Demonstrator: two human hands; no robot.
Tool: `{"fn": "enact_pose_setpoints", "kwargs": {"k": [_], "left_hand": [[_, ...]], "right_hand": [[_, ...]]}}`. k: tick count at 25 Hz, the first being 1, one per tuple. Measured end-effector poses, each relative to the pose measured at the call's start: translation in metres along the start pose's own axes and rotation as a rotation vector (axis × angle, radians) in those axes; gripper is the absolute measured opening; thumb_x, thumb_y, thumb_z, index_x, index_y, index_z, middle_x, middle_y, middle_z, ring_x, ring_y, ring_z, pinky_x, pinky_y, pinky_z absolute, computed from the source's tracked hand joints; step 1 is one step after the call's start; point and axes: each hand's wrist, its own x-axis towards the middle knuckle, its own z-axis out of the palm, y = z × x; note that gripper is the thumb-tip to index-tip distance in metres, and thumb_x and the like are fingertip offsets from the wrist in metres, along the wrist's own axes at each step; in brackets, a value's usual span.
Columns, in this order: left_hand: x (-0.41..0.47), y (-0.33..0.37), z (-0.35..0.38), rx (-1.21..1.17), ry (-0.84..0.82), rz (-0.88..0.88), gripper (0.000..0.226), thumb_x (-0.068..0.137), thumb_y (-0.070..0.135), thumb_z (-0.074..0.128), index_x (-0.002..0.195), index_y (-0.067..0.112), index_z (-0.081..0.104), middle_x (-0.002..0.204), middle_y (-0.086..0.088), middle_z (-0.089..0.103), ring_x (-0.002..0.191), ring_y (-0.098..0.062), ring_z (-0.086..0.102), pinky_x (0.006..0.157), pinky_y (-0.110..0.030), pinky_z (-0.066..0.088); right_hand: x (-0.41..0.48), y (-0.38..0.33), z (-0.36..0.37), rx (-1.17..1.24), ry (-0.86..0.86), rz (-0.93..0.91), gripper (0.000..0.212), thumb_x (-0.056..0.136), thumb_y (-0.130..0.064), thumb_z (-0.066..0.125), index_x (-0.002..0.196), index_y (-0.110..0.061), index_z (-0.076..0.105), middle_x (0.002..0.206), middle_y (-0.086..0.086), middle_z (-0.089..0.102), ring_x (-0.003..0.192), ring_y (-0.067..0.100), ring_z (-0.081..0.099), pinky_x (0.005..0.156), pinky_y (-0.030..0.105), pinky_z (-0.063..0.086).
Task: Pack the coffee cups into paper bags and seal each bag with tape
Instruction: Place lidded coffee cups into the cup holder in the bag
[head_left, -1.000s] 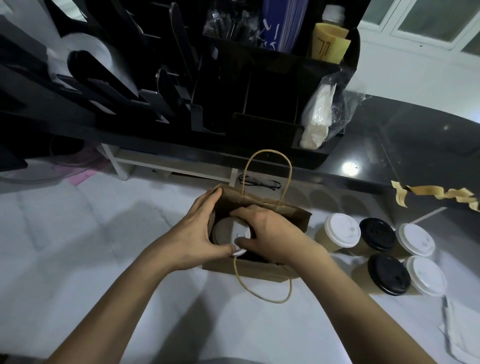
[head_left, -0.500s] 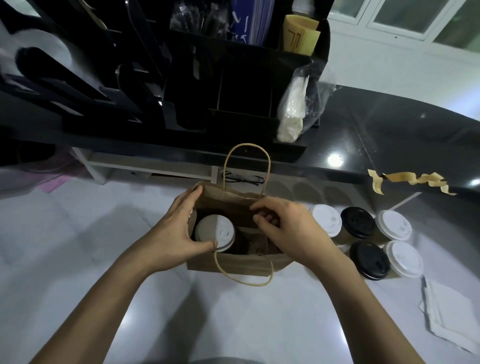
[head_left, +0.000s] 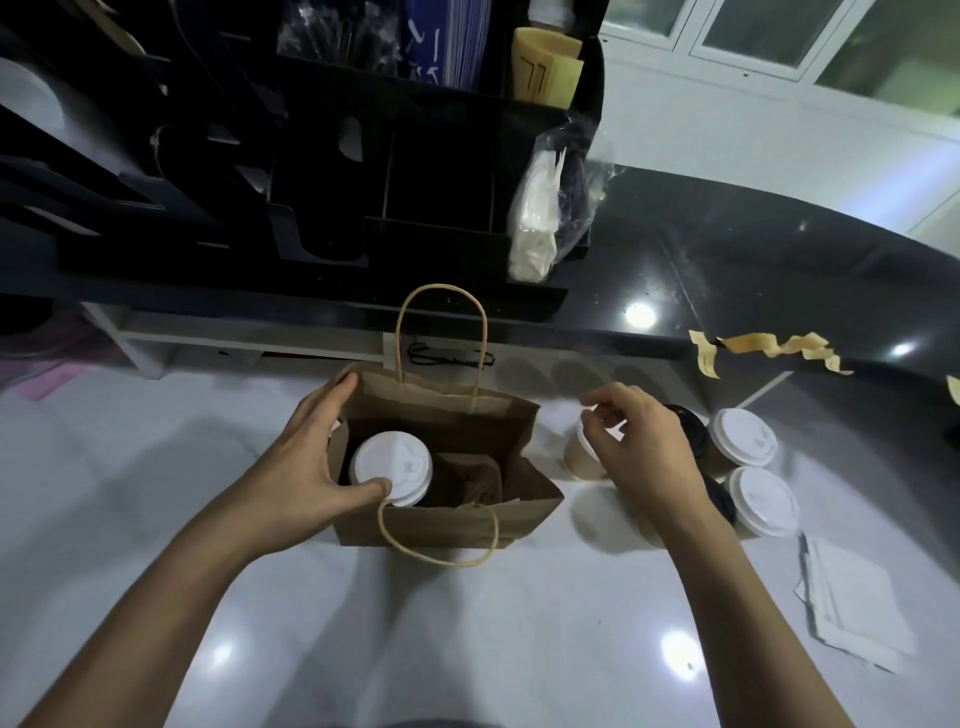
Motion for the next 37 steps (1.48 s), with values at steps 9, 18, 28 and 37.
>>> {"fn": "enact_pose_setpoints", "kwargs": {"k": [9, 18, 28, 37], "left_hand": [[0.0, 0.001, -0.002, 0.021, -0.03, -0.011, 0.113, 0.077, 0.034, 0.084, 0.158, 0.04, 0.005, 0.164, 0.024, 0.001, 0.149, -0.015, 0.022, 0.114, -0.031, 0.031], [0.0, 0.0, -0.002, 0.002, -0.036, -0.016, 0.113, 0.076, 0.034, 0.085, 0.157, 0.045, 0.006, 0.163, 0.026, 0.004, 0.148, -0.012, 0.022, 0.115, -0.03, 0.029], [0.001, 0.001, -0.005, 0.022, -0.062, -0.013, 0.115, 0.076, 0.039, 0.084, 0.157, 0.045, 0.003, 0.163, 0.027, -0.001, 0.15, -0.014, 0.022, 0.116, -0.036, 0.032], [0.003, 0.003, -0.003, -0.001, -0.065, -0.018, 0.115, 0.078, 0.034, 0.084, 0.159, 0.039, 0.002, 0.163, 0.022, -0.001, 0.149, -0.014, 0.019, 0.112, -0.031, 0.031]], "right_hand": [[0.027, 0.056, 0.021, -0.516, -0.227, 0.066, 0.081, 0.082, -0.058, 0.073, 0.147, -0.024, 0.038, 0.151, 0.004, 0.044, 0.145, 0.029, 0.033, 0.125, 0.049, 0.01], [0.031, 0.064, 0.026, -0.508, -0.291, 0.093, 0.096, 0.075, -0.068, 0.07, 0.152, -0.023, 0.033, 0.149, 0.008, 0.048, 0.147, 0.03, 0.032, 0.125, 0.05, 0.0], [-0.001, -0.006, -0.026, -0.086, -0.209, 0.15, 0.085, 0.072, -0.062, 0.079, 0.142, -0.038, 0.037, 0.136, -0.001, 0.036, 0.116, 0.024, 0.048, 0.091, 0.036, 0.046], [-0.03, -0.069, -0.083, 0.2, 0.096, -0.02, 0.07, 0.072, -0.056, 0.082, 0.132, -0.05, 0.046, 0.128, -0.012, 0.037, 0.106, -0.006, 0.042, 0.084, 0.016, 0.039]]}}
